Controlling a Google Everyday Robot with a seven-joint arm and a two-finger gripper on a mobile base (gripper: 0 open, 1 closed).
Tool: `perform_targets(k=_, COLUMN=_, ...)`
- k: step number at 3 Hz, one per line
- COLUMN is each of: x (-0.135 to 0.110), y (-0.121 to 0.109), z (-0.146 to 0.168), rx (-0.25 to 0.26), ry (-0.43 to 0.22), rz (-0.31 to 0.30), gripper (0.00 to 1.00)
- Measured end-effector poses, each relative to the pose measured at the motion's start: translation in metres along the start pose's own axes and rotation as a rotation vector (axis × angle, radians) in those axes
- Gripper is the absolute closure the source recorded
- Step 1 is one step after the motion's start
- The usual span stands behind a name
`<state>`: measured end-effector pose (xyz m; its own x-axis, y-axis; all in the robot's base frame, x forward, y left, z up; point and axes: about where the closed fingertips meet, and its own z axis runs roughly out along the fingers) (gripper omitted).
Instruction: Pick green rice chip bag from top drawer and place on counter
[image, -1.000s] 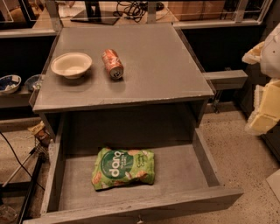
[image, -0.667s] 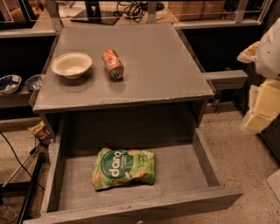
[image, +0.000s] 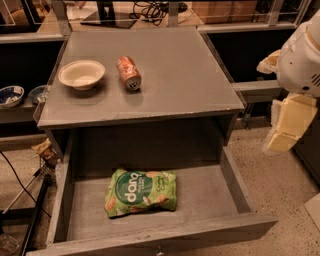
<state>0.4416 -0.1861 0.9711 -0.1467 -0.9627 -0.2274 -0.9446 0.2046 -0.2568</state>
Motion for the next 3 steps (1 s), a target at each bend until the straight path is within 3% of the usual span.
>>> perform_targets(k=1, x=-0.009, y=0.003, z=0.013, rx=-0.016, ry=-0.042, rz=-0.006, gripper=0.0)
perform_targets(k=2, x=-0.026, y=0.008, z=0.051, rx=-0.052, ry=-0.066, rz=-0.031, gripper=0.0)
perform_targets(k=3, x=-0.027, y=0.008, z=0.053, rx=-0.055, ry=-0.066, rz=-0.032, gripper=0.0)
